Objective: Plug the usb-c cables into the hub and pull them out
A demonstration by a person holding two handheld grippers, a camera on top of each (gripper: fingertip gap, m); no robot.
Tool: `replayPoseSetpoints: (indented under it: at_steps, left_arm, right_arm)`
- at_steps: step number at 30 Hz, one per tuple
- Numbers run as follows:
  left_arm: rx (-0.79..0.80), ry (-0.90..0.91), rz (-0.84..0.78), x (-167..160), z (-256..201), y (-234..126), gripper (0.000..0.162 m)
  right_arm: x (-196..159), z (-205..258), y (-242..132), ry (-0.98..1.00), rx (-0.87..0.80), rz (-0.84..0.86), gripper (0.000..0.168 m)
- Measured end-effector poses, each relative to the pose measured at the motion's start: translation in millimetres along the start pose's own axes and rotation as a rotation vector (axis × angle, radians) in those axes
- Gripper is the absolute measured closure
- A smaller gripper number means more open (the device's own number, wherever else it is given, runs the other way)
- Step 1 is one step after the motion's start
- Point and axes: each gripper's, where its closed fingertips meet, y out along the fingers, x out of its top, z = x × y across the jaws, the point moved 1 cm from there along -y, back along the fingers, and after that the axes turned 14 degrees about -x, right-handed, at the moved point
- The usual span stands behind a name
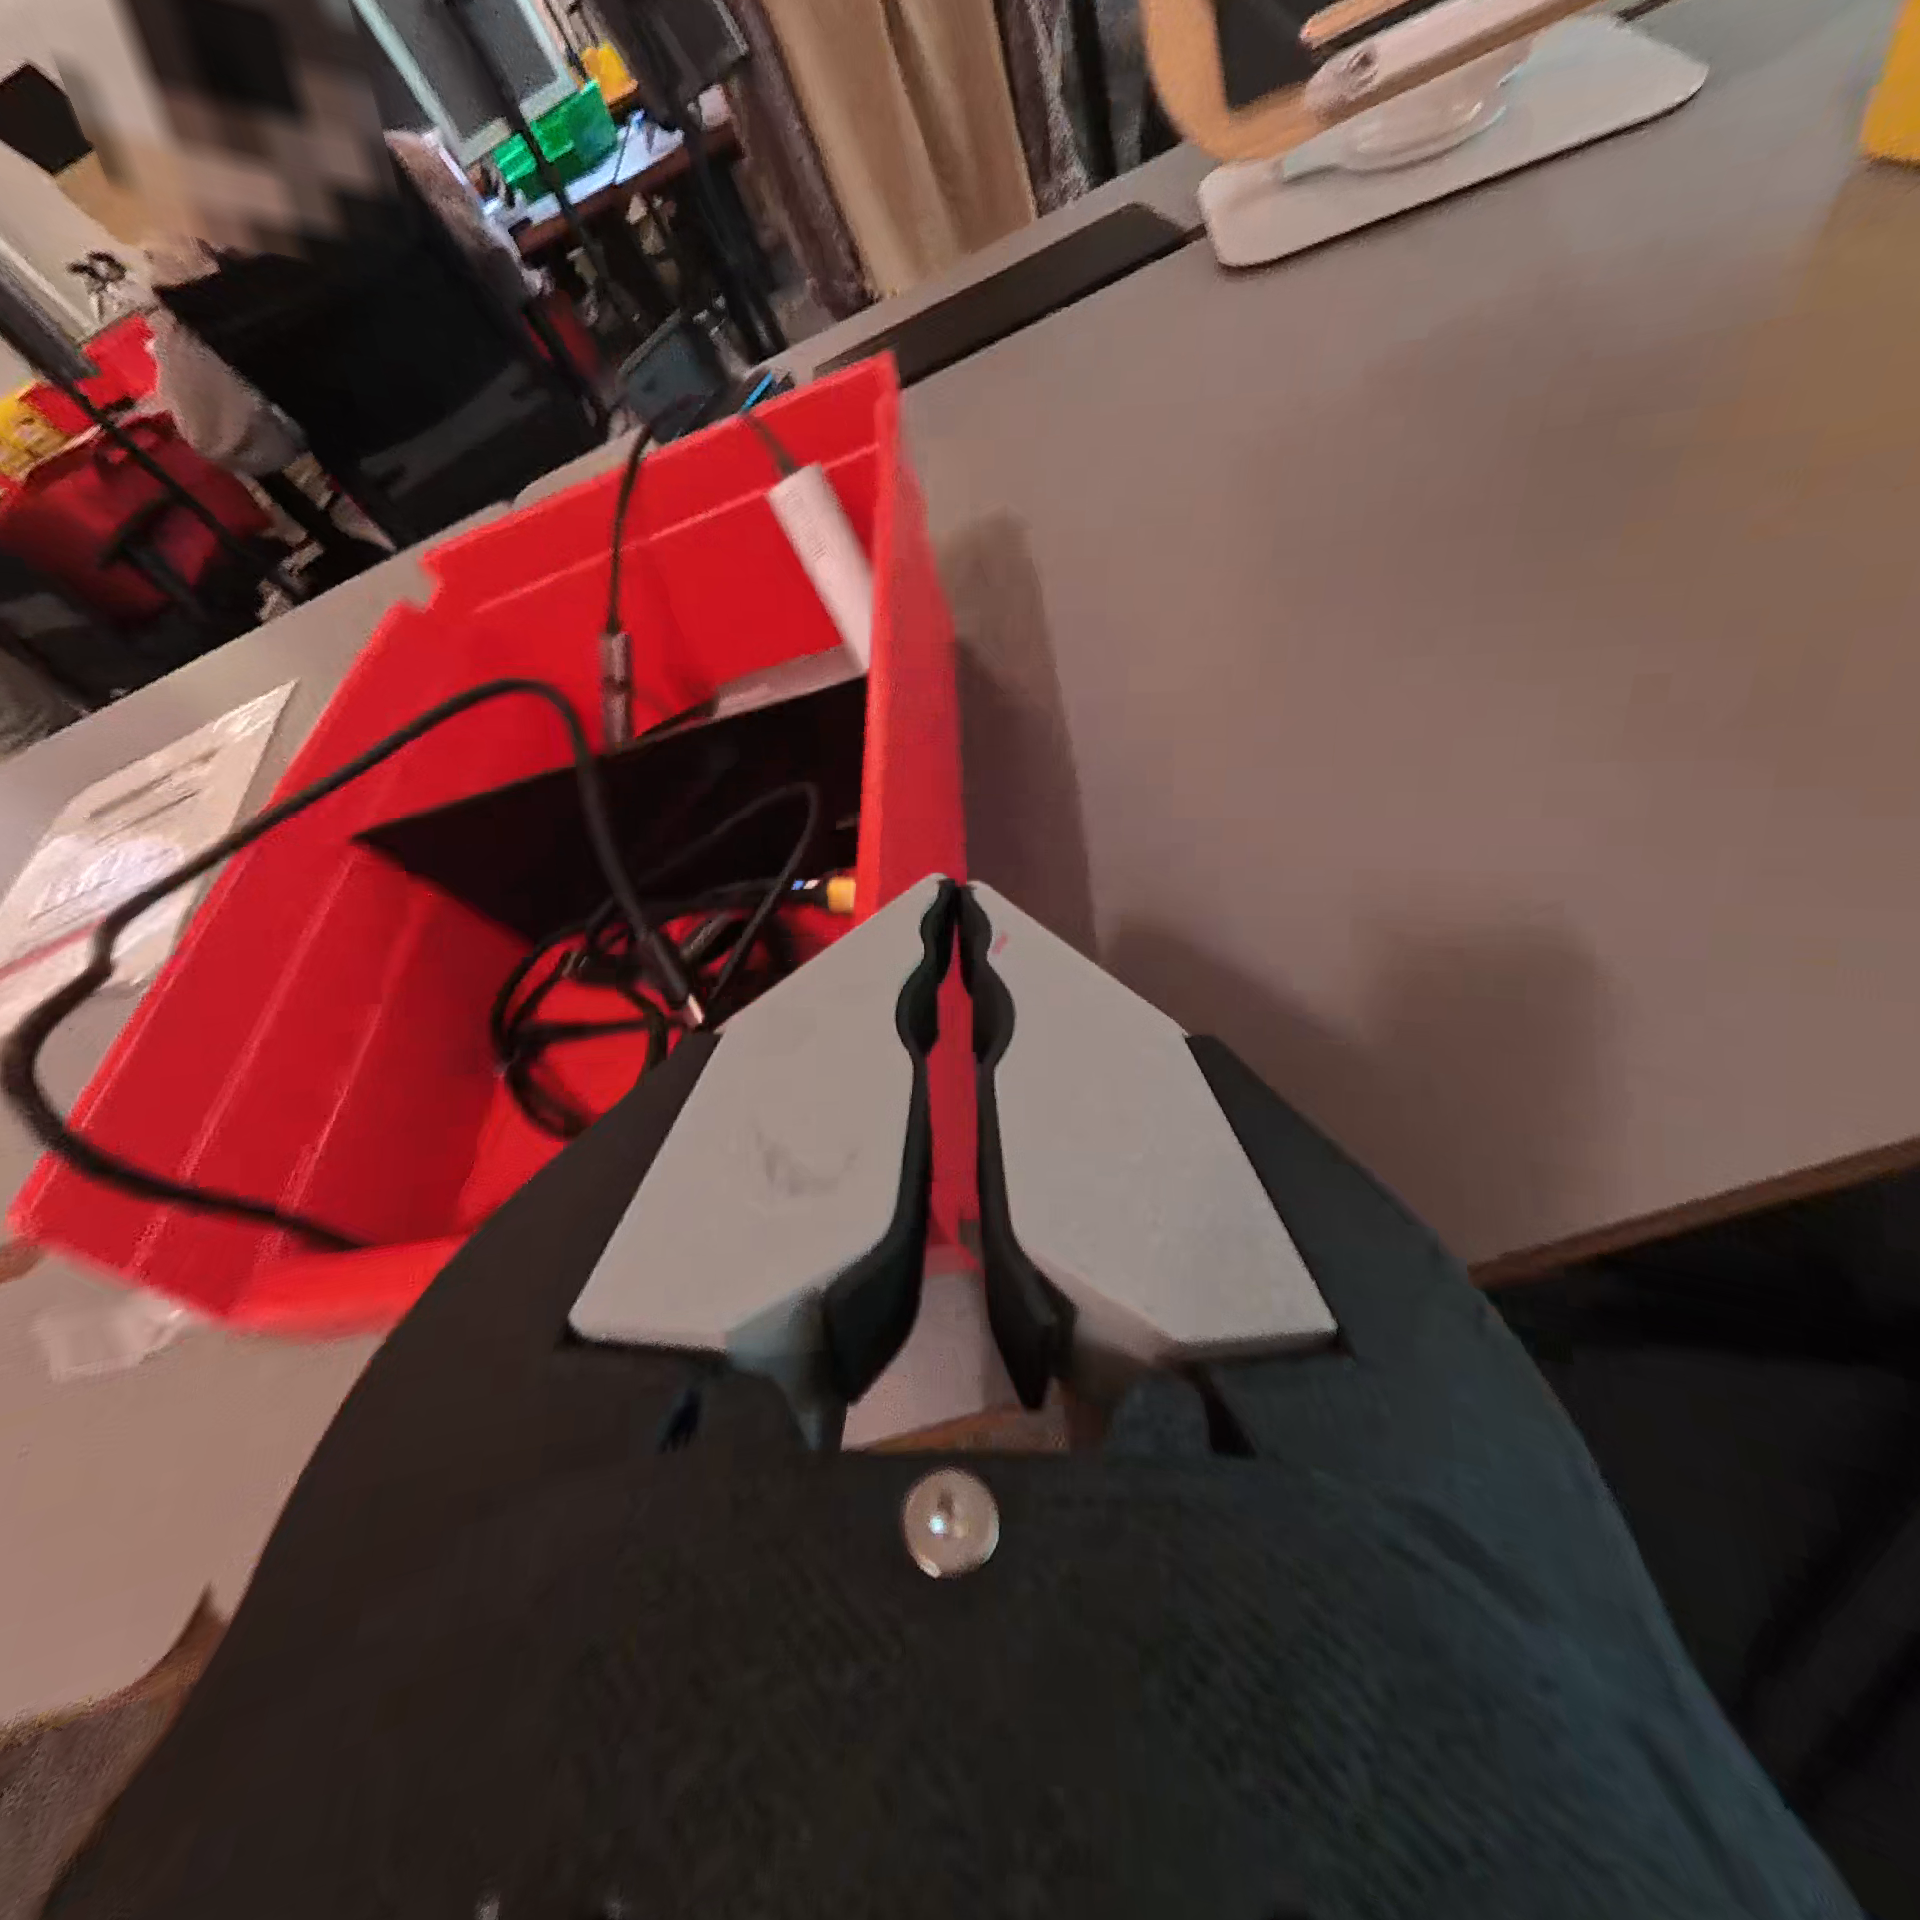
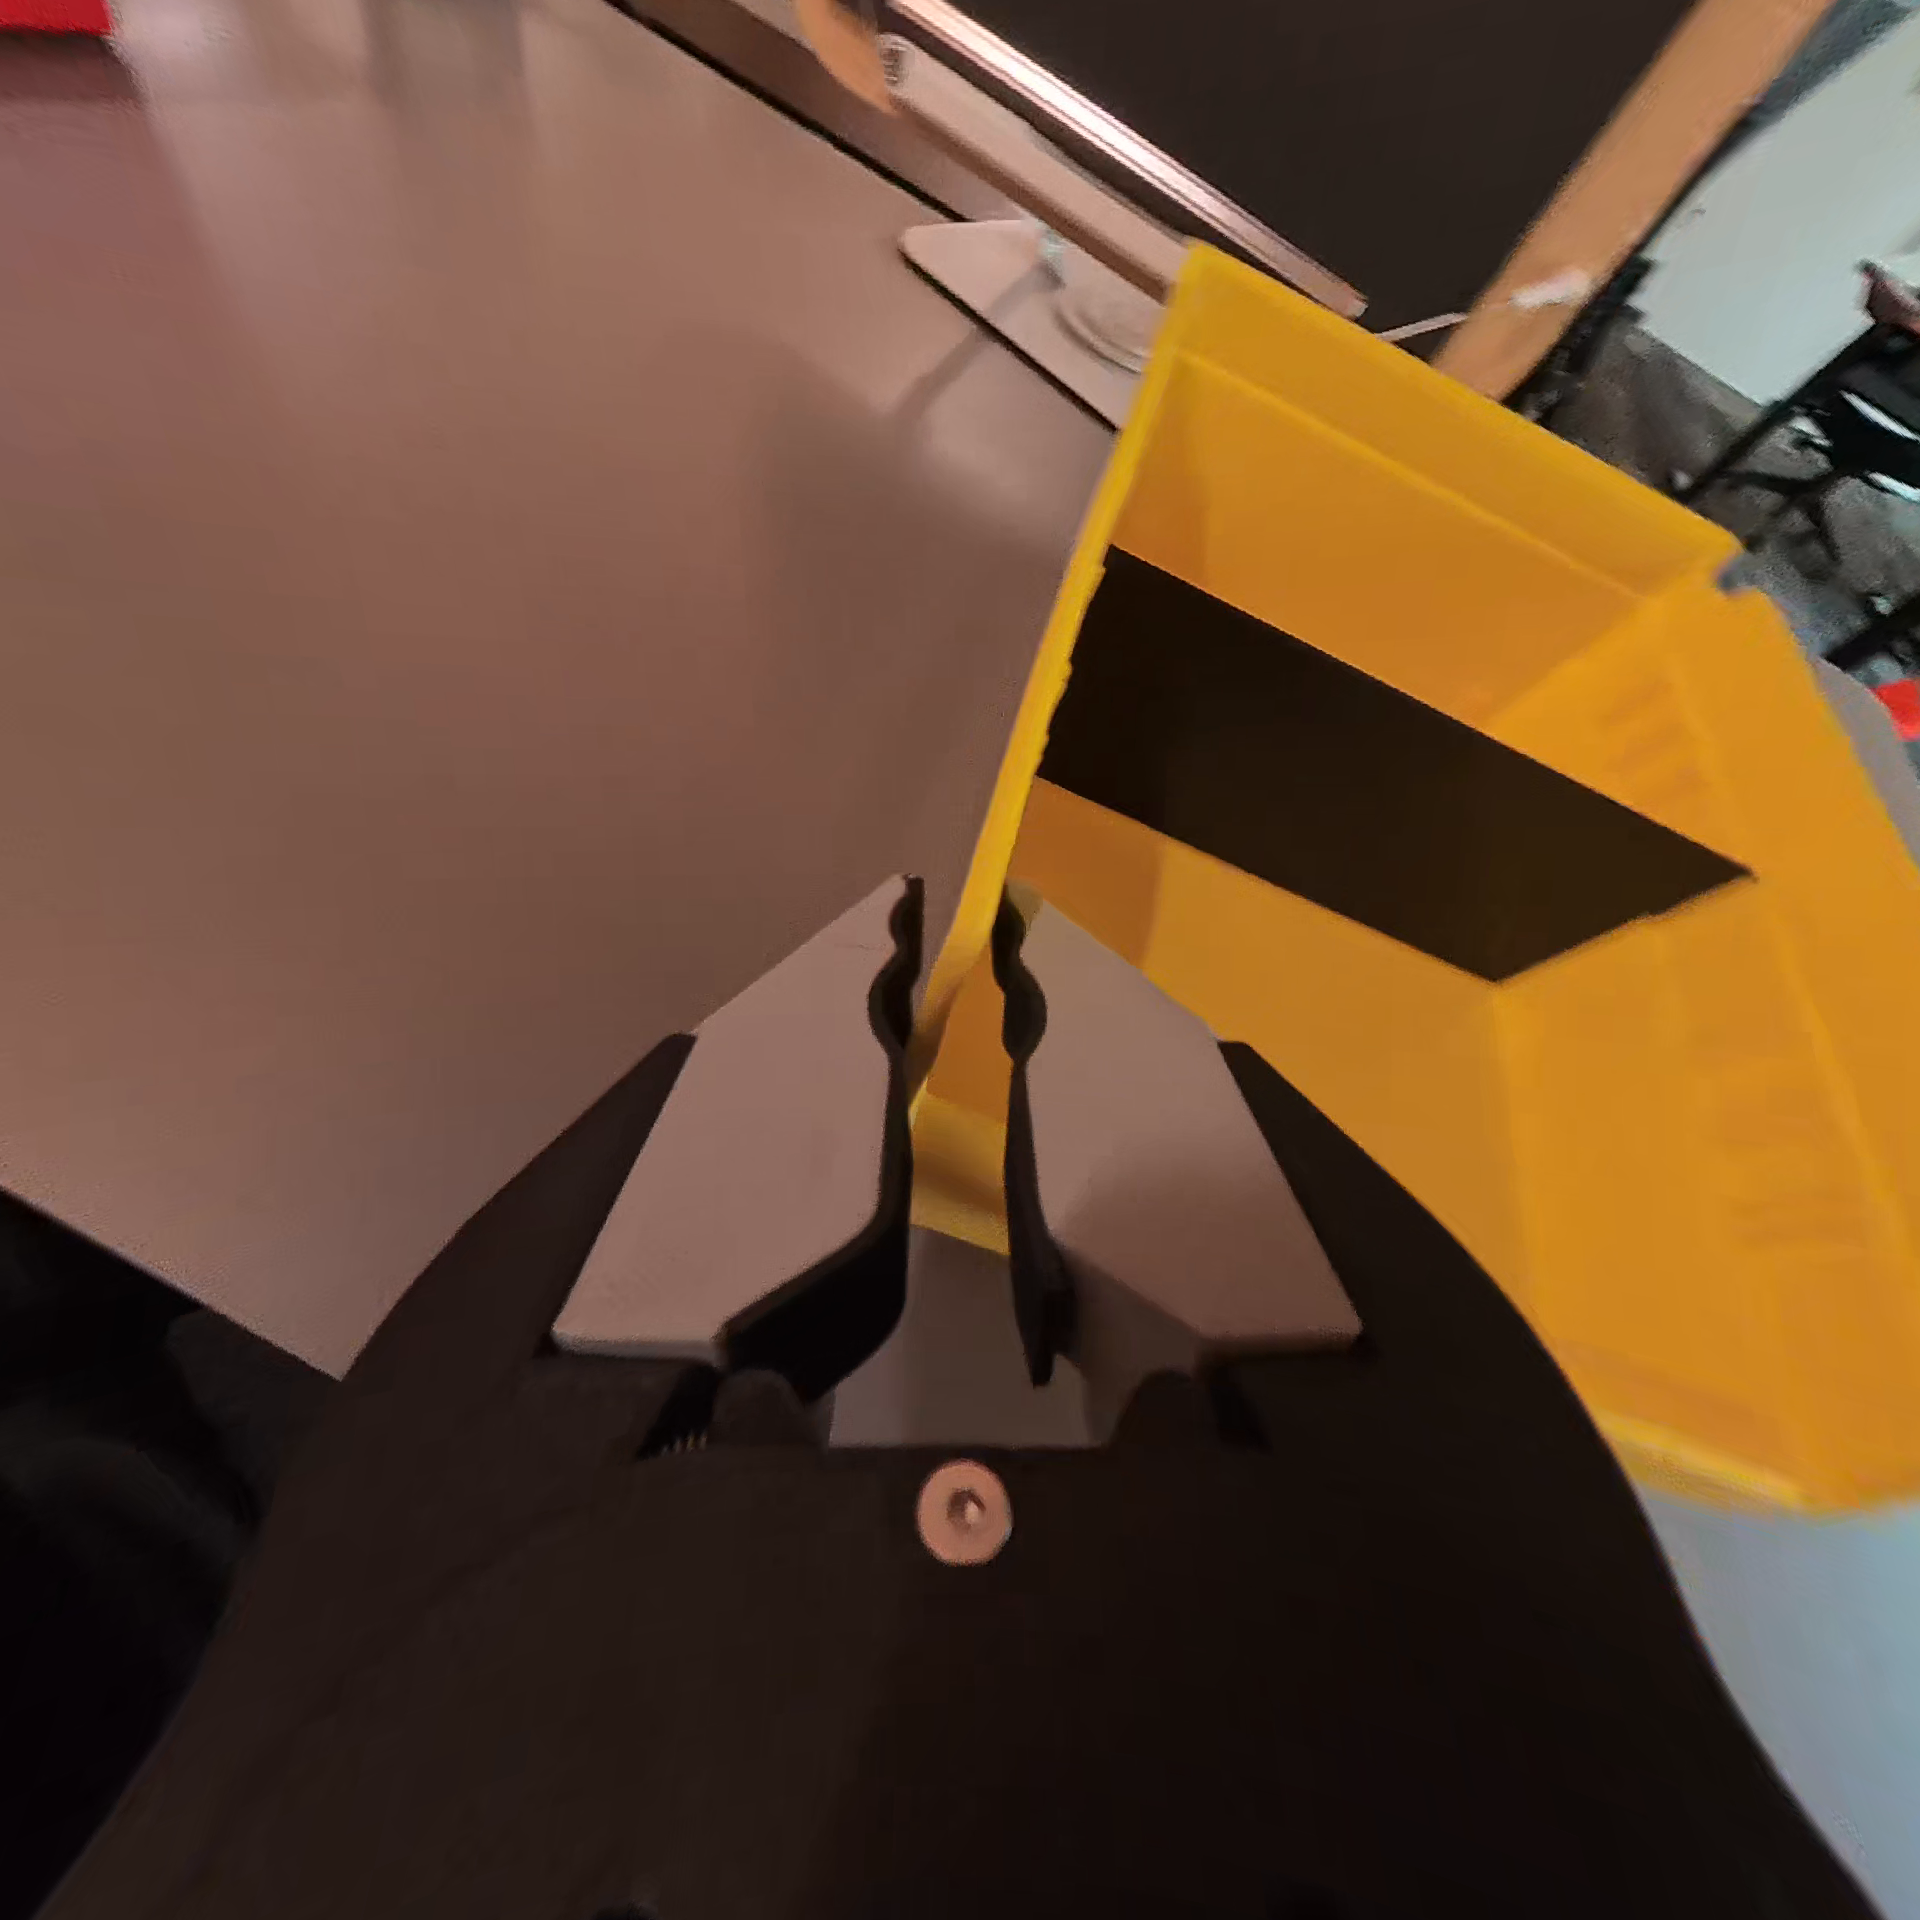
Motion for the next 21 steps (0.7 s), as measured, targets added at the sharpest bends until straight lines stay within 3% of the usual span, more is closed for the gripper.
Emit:
replayPoseSetpoints:
  at_steps: [2,6,9,11,14,16,19,21]
  left_arm:
    - [0.014,0.002,0.040,-16.7,10.7,-4.8,0.162]
    - [0.085,-0.035,0.096,-46.4,36.8,4.6,0.162]
    - [0.171,0.044,0.054,-33.8,43.6,-5.9,0.162]
    - [0.121,0.118,0.013,-15.3,29.4,-18.5,0.162]
    - [-0.075,-0.012,-0.002,-7.0,8.5,-38.1,0.162]
    - [-0.120,-0.118,-0.028,-6.6,17.5,-53.3,0.117]
    - [-0.001,-0.181,0.013,-29.1,62.5,-67.7,0.108]
    - [0.017,-0.188,0.012,-43.4,77.7,-65.0,0.114]
  right_arm:
    - [-8.5,-19.5,0.6,0.000,-0.084,0.008,0.167]
    - [-12.1,-29.4,4.3,-0.053,-0.181,0.025,0.163]
    - [-10.7,-27.0,3.2,-0.079,-0.221,0.028,0.165]
    - [-13.5,-33.3,3.6,-0.076,-0.237,0.036,0.164]
    - [-18.3,-43.3,4.5,-0.038,-0.211,0.049,0.164]
    - [-21.8,-54.3,5.3,-0.008,-0.226,0.066,0.162]
    - [-26.9,-64.2,6.6,0.034,-0.234,0.088,0.162]
    - [-26.4,-62.3,6.9,0.030,-0.229,0.086,0.162]
